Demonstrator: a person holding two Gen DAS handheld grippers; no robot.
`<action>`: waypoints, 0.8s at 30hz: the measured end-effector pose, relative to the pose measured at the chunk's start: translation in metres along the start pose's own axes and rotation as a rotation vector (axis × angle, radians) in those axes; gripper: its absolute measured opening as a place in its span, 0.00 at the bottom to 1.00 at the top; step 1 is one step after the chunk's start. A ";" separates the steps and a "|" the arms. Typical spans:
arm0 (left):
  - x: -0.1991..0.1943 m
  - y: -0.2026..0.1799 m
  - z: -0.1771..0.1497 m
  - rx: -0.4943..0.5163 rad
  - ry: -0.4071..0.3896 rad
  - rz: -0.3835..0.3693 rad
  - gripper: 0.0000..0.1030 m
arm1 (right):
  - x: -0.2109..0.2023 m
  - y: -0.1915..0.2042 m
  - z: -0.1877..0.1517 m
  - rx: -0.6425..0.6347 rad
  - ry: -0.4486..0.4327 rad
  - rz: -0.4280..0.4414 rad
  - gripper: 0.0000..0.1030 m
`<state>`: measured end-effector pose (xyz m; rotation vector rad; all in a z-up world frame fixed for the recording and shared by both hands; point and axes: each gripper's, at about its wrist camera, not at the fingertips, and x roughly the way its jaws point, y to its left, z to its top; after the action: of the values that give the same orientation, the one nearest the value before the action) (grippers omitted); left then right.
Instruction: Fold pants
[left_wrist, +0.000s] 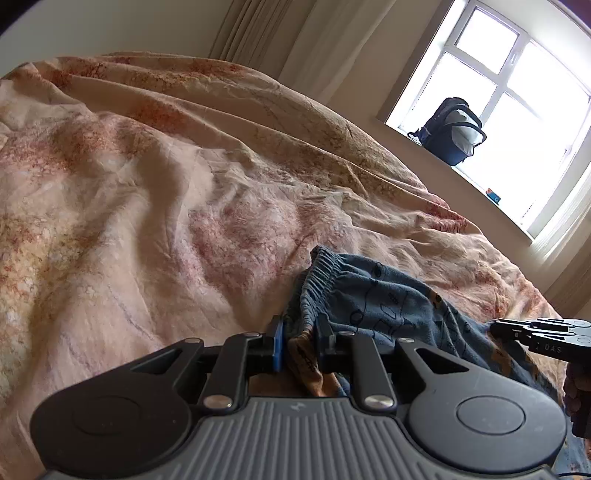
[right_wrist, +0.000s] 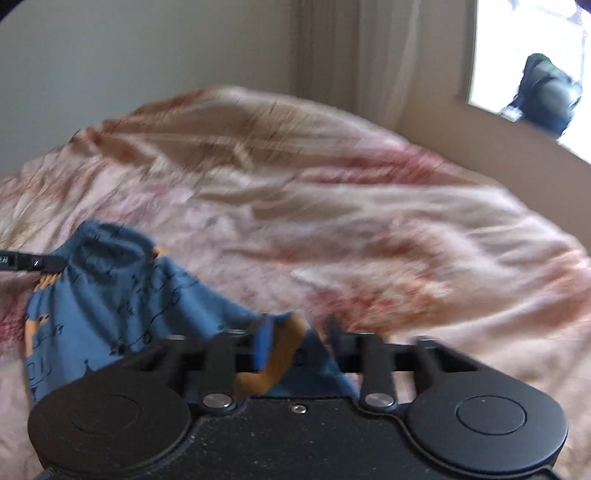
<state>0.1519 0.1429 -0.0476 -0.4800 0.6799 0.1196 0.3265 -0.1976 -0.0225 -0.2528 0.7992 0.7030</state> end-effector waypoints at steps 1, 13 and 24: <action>0.001 0.001 0.000 -0.008 0.002 -0.004 0.18 | -0.003 0.002 0.001 -0.005 -0.005 0.002 0.06; 0.003 0.001 -0.002 0.016 0.003 -0.004 0.19 | -0.008 0.008 0.001 -0.051 -0.057 -0.151 0.18; 0.005 0.008 0.003 0.008 0.015 -0.028 0.21 | 0.014 0.110 -0.001 -0.360 0.029 0.120 0.17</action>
<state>0.1550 0.1509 -0.0519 -0.4827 0.6879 0.0871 0.2595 -0.1092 -0.0278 -0.5441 0.7164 0.9579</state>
